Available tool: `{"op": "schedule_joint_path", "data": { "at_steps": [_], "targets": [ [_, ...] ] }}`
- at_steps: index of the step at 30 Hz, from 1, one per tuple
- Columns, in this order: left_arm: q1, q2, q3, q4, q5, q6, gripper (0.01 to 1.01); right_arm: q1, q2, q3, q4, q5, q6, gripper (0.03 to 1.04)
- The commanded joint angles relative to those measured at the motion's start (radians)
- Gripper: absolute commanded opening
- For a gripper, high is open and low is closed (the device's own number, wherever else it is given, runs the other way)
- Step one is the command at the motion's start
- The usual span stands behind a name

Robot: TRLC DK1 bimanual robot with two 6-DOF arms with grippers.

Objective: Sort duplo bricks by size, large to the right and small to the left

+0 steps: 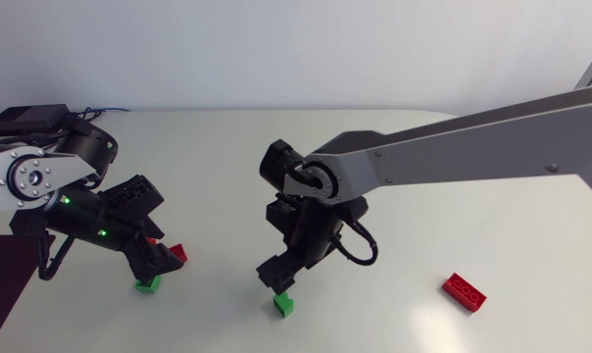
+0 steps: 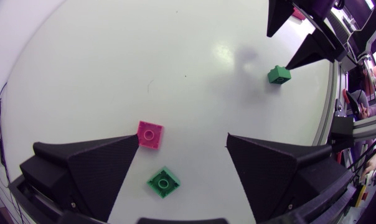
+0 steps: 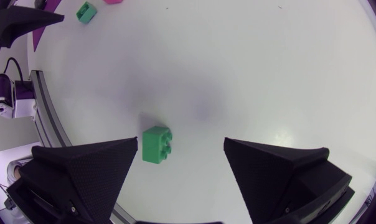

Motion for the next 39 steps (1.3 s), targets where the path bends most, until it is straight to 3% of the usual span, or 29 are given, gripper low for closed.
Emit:
{"op": "schedule_joint_path", "data": {
  "at_steps": [1, 6, 13, 21, 30, 39],
  "targets": [
    [-0.017, -0.003, -0.004, 0.003, 0.01, 0.002, 0.982, -0.049, -0.034, -0.048, -0.016, -0.002, 0.005, 1.0],
    [-0.156, 0.003, 0.003, 0.003, 0.017, -0.061, 0.982, -0.171, -0.14, -0.14, -0.021, 0.0, -0.031, 1.0],
    [-0.435, 0.041, 0.009, 0.018, 0.017, -0.2, 0.982, -0.365, -0.226, -0.221, -0.028, 0.008, -0.062, 1.0],
    [-0.649, 0.138, -0.011, 0.173, -0.033, -0.401, 0.984, -0.451, -0.248, -0.272, 0.001, 0.012, -0.061, 1.0],
    [-0.665, 0.241, 0.014, 0.305, -0.079, -0.519, 0.982, -0.46, -0.26, -0.289, 0.01, 0.012, -0.058, 1.0],
    [-0.701, 0.321, 0.065, 0.306, -0.108, -0.588, 0.954, -0.464, -0.261, -0.303, 0.022, 0.008, -0.058, 1.0]
  ]
}}
